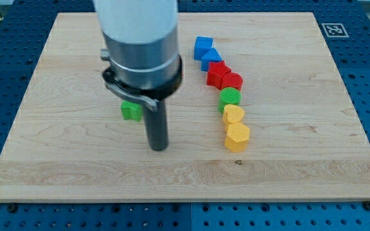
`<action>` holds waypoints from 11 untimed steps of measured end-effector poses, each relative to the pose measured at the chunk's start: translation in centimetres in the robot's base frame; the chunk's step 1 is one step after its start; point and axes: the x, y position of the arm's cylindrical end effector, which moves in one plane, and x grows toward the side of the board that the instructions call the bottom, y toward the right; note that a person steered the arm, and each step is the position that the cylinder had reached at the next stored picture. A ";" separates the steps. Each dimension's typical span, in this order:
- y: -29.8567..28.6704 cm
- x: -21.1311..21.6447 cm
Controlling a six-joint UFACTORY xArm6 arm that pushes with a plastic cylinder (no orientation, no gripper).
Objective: Separate green circle from the red circle and the yellow heart
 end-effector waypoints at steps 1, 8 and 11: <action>3.7 1.6; 16.8 -8.2; 11.1 -8.2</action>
